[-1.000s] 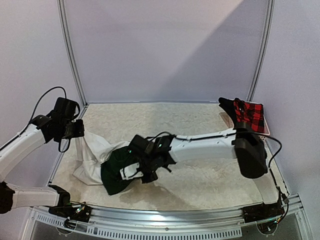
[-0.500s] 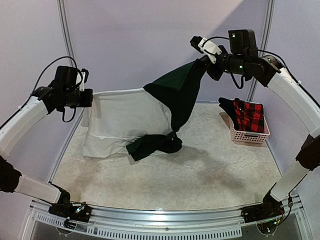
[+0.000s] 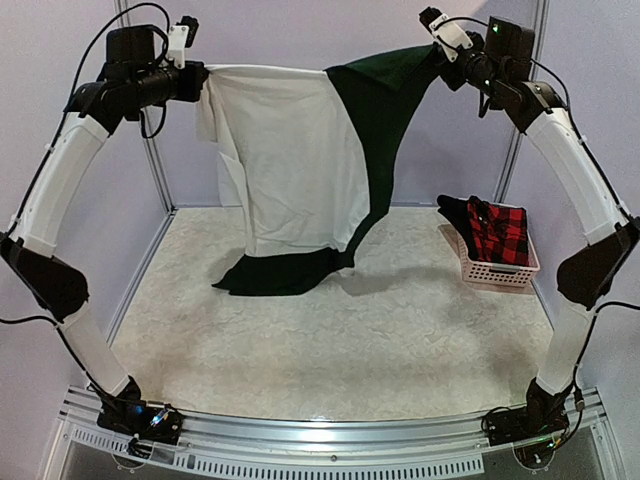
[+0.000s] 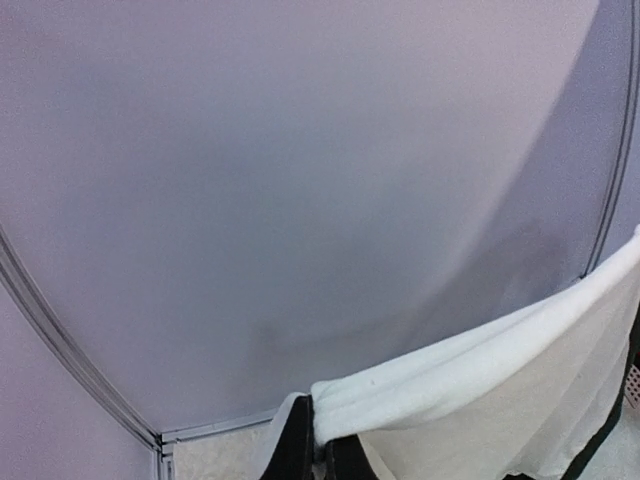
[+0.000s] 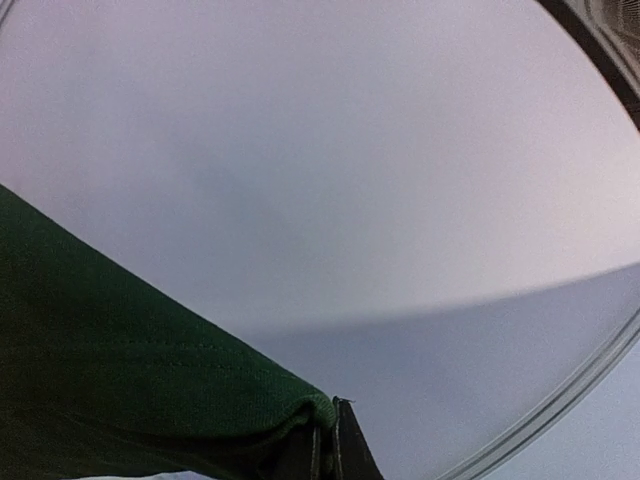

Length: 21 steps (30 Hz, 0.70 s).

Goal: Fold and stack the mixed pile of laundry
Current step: Place the crumpled T-shirt at the center of the board.

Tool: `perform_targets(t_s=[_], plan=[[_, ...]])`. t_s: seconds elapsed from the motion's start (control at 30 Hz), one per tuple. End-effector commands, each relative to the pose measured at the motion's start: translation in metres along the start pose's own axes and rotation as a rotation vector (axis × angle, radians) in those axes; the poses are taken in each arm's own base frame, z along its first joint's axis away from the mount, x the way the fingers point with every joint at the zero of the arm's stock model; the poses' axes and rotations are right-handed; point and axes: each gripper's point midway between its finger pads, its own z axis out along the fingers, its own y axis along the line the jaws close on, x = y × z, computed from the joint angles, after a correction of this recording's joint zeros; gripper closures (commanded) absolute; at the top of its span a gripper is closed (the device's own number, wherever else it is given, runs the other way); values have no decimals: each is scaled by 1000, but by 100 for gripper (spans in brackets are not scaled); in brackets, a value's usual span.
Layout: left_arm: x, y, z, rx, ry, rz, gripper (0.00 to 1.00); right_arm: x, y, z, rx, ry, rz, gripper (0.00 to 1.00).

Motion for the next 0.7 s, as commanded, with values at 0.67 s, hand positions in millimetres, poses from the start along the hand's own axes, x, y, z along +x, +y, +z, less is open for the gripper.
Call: perform_targets(t_s=[0.67], plan=[[144,-88,-161,459,295,-26,100,67,61,-185,-548,176,-12,100]])
